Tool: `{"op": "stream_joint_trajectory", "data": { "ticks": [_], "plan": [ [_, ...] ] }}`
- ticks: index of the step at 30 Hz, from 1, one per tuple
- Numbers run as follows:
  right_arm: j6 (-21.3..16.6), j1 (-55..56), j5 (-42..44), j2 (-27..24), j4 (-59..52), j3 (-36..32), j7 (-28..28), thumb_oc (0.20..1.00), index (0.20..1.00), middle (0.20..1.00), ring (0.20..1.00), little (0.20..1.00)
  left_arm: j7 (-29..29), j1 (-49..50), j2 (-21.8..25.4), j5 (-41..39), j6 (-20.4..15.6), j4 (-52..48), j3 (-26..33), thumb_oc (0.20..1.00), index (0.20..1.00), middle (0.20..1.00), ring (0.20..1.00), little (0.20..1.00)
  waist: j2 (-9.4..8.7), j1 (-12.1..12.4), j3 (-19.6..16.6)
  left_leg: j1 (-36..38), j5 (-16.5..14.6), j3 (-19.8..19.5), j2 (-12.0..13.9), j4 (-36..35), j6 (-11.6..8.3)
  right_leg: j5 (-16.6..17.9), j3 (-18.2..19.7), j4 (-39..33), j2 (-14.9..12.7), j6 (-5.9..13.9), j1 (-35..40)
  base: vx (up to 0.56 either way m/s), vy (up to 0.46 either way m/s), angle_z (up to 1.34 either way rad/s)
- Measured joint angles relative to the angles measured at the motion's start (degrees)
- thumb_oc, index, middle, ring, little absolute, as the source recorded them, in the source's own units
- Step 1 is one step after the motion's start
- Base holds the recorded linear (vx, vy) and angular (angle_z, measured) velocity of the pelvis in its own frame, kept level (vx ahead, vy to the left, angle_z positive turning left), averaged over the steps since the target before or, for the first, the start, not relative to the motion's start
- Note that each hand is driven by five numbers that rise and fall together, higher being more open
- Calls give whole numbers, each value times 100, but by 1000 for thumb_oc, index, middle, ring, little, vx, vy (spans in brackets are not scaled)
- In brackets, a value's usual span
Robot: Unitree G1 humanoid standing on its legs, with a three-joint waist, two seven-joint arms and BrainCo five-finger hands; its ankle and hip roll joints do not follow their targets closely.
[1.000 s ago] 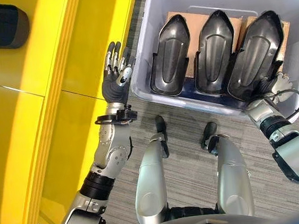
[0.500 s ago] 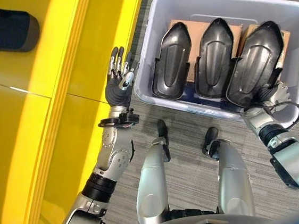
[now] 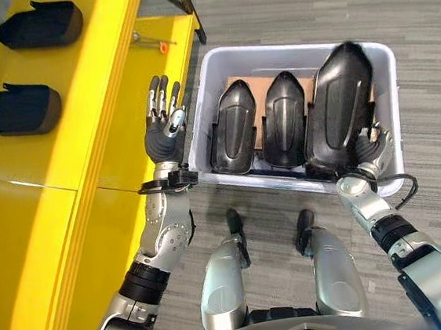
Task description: Move parts from the plastic box to the shelf.
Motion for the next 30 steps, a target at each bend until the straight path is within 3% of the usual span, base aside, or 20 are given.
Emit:
{"op": "stream_joint_trajectory", "data": {
  "ticks": [5, 8, 14, 18, 24, 30],
  "plan": [
    [6, -103, -277, -69, -347, -374, 38, 200, 200, 200, 200, 200, -56, 245, -56, 1, 130, -111, 203, 1000, 1000, 1000, 1000, 1000, 29, 14, -68, 445, 24, 18, 12, -252, -8, 0, -24, -194, 20, 27, 420, 116, -10, 1],
    [20, -192, -229, -77, -464, -433, 430, 200, 200, 200, 200, 200, -238, 618, -169, -15, 290, -111, 294, 1000, 1000, 1000, 1000, 1000, 90, 51, -479, 727, 63, 15, -19, -465, -46, 32, -88, -401, 28, 77, 736, 154, 50, 5],
    [21, 118, 135, -16, -912, -386, 1300, 200, 200, 200, 200, 200, -279, 951, -323, -13, 341, -106, 322, 1000, 1000, 1000, 1000, 1000, 75, 49, -859, 1032, -4, 14, -54, -560, -28, 18, -119, -607, 20, 136, 1102, 105, 76, 3],
    [9, 538, 504, -10, -1357, -116, 2152, 200, 200, 200, 200, 200, -287, 1067, -334, -3, 347, -105, 346, 1000, 1000, 1000, 1000, 1000, 9, 41, -1094, 1140, -36, 15, -66, -636, 13, 14, -123, -674, 17, 161, 1205, 74, 119, 2],
    [-41, 2104, 990, 198, -2505, 492, 3587, 200, 200, 200, 200, 200, -313, 1511, -330, 69, 384, -105, 732, 1000, 1000, 1000, 1000, 1000, -275, 7, -1375, 1194, -51, 30, -109, -745, 9, 19, -132, -781, 2, 229, 1274, 24, 190, 1],
    [-39, 2484, 1231, 155, -2891, 835, 5011, 200, 200, 200, 200, 200, -374, 2017, -131, 726, 637, -95, 1113, 1000, 1000, 1000, 1000, 1000, -402, 150, -1565, 1098, -8, 75, -227, -907, 119, 332, -297, -1297, -60, 366, 1397, -28, 262, 7]
  ]
}}
